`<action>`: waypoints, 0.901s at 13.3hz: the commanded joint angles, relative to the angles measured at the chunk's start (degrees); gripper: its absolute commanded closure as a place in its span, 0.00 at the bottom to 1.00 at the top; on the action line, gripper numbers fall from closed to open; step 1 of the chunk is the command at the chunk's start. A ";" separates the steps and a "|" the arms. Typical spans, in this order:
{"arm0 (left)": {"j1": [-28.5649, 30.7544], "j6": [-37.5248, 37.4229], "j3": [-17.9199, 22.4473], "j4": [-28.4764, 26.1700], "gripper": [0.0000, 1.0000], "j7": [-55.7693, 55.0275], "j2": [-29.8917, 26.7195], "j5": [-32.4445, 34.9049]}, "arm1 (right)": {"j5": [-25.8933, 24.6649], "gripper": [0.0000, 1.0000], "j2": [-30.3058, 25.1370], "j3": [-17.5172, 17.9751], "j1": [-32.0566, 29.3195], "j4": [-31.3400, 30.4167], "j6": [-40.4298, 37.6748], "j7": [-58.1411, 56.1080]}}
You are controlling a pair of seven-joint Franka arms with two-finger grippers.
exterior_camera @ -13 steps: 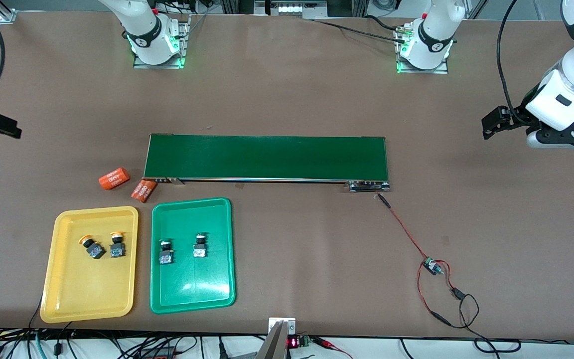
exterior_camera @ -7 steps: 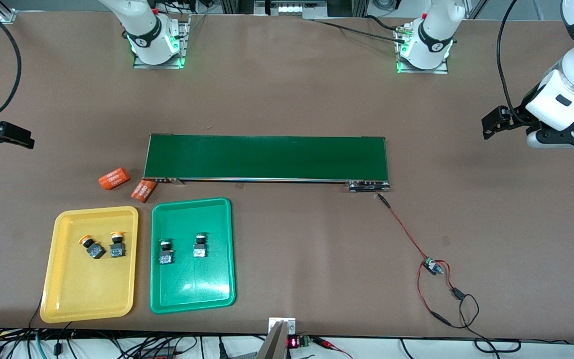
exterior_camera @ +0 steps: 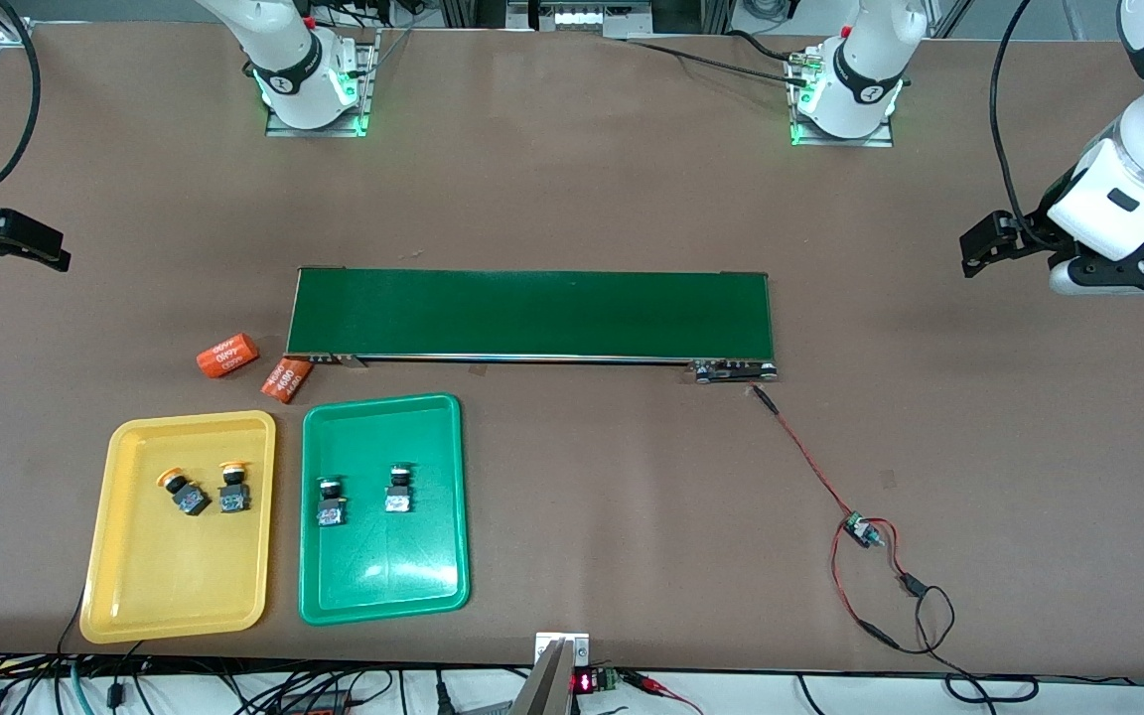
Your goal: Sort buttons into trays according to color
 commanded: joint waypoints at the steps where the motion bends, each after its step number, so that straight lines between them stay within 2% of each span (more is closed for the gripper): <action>1: 0.34 -1.17 -0.33 1.64 0.00 -0.16 0.64 -0.57 | 0.58 0.00 -3.22 0.18 0.05 -3.77 1.54 0.72; 12: 0.34 -1.17 -0.33 1.64 0.00 -0.16 0.64 -0.57 | 0.84 0.00 -3.31 0.27 1.02 -2.62 0.83 3.10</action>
